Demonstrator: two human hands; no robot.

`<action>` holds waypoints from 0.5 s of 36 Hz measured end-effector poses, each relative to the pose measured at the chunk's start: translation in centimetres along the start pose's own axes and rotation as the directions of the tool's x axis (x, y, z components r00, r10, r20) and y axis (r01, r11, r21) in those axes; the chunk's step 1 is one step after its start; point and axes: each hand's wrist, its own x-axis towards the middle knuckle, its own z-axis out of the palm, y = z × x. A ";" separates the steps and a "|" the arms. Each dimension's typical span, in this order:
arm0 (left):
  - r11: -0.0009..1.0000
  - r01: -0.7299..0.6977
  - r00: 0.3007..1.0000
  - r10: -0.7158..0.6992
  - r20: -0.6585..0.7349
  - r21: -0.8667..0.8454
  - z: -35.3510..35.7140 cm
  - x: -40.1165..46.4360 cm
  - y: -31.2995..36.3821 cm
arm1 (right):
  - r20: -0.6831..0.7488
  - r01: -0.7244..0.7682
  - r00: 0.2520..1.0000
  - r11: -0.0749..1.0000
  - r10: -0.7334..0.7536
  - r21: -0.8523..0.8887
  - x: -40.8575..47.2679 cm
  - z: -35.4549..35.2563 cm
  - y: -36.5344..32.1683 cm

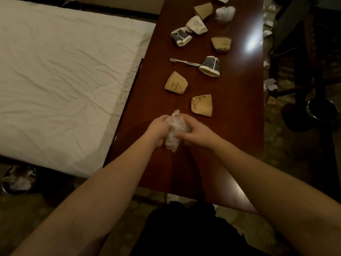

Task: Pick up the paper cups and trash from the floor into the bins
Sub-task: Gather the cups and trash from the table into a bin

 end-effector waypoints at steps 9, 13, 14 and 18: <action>0.771 0.146 0.988 -0.081 0.132 -0.619 1.8 -2.2 0.8 | -0.225 -0.071 0.971 0.997 0.079 0.043 -0.7 1.3 -0.3; 0.910 0.051 0.995 -0.013 0.095 -0.411 2.6 -2.2 0.4 | -0.285 -0.090 0.954 0.996 0.093 0.023 -0.7 0.0 -0.5; 0.929 0.052 0.996 -0.023 0.084 -0.366 2.7 -2.2 0.3 | -0.276 -0.089 0.957 0.996 0.093 0.029 -0.6 -0.1 -0.6; 0.913 0.078 0.992 -0.030 0.126 -0.400 3.0 -1.6 -0.7 | -0.238 -0.045 0.970 0.997 0.060 0.065 -0.6 0.1 -1.2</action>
